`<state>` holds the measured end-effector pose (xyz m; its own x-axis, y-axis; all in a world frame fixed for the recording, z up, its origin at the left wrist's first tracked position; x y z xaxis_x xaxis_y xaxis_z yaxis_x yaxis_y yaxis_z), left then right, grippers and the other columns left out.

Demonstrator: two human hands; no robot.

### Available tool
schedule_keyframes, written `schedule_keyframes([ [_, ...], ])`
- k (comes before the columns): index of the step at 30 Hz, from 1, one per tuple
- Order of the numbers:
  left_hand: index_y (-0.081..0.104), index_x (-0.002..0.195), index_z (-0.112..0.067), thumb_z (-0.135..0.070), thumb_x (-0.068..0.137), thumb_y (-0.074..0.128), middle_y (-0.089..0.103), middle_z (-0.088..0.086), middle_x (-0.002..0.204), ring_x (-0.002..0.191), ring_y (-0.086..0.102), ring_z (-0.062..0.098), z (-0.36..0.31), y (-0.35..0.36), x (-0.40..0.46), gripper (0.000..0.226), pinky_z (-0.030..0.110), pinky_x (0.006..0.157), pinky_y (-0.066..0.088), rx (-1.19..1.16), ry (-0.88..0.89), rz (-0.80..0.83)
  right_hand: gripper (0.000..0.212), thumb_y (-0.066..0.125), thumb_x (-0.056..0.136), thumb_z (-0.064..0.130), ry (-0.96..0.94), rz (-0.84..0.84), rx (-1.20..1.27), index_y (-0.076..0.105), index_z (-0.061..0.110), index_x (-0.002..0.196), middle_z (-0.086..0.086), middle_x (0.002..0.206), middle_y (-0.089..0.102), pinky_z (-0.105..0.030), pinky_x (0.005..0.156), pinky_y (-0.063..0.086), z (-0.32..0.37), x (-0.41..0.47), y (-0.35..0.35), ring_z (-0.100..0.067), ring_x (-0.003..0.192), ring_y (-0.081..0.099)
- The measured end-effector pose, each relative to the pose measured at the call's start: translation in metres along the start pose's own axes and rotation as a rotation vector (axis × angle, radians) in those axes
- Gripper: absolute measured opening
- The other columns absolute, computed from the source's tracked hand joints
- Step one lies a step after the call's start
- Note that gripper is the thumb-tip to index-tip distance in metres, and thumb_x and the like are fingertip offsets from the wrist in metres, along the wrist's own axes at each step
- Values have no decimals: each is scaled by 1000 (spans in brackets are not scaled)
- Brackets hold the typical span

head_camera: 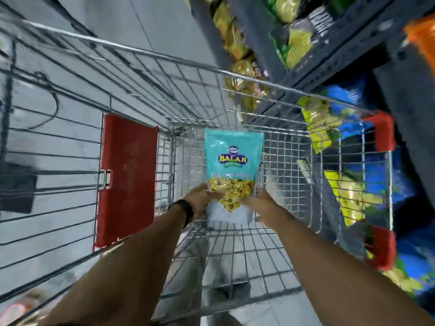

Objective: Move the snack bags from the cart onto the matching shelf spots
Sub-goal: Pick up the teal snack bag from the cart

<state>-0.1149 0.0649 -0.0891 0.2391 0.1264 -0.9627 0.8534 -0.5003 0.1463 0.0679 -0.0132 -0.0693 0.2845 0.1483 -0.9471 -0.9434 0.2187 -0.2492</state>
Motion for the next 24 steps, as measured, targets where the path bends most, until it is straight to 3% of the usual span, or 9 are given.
schedule_keyframes([
  [2,59,136,-16,-11,82,83,72,9,125,109,62,22,4,5,7,59,50,110,46,4,6,8,50,88,77,4,17,-5,22,59,26,111,-12,142,67,-59,108,50,-6,10,2,-36,130,63],
  [4,61,130,-11,0,88,74,68,13,119,99,60,23,3,8,7,45,48,101,51,1,48,-7,49,87,77,1,30,21,63,60,27,108,-9,138,69,-63,105,51,-10,11,6,-35,127,64],
  [7,62,102,-19,1,88,75,68,14,119,109,63,27,-1,8,-2,28,46,102,51,18,97,-23,44,85,81,4,24,63,73,57,28,105,-6,133,70,-57,99,52,-5,-8,8,-33,125,63],
  [9,65,111,-18,-9,88,78,71,12,128,113,65,27,-1,8,-14,29,43,103,51,83,87,10,37,83,83,7,-5,89,46,56,27,98,-5,125,70,-47,93,52,0,-29,7,-28,116,63],
  [15,49,149,-20,-36,84,80,60,4,148,134,57,26,-23,18,-106,73,47,110,46,311,186,-14,57,85,83,11,-148,98,-1,56,17,133,-7,130,70,-52,113,47,18,-123,-14,-28,127,61],
  [17,50,146,-17,-25,87,80,63,-2,141,120,61,20,-37,28,-157,66,39,96,52,252,280,-11,43,81,87,9,-229,89,46,58,21,121,-5,126,70,-47,106,49,23,-167,-27,-26,119,61],
  [20,60,126,-26,-12,88,77,72,-2,126,93,66,9,-46,54,-233,44,32,69,52,184,446,48,65,84,82,4,-385,69,168,52,13,138,-8,139,67,-38,91,45,23,-229,-54,-23,113,60],
  [22,61,112,-33,-10,89,77,74,-7,116,92,68,7,-51,69,-283,37,29,68,51,200,596,55,76,86,80,7,-519,39,219,46,10,145,-3,145,62,-37,90,44,20,-277,-76,-21,114,57],
  [24,59,126,-31,-14,84,82,74,0,124,106,74,19,-61,90,-334,51,34,80,60,221,751,64,85,93,73,18,-657,-13,251,47,14,145,0,146,61,-40,98,45,18,-330,-100,-21,121,58],
])
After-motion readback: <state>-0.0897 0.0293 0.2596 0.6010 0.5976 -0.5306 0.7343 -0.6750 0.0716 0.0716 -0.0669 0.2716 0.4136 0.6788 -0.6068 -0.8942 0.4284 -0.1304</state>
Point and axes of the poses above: each hand's wrist, its own x-axis towards the middle knuckle, its own y-axis out of the palm, z = x × y, the point moved 9 cm from there along x, towards the middle knuckle
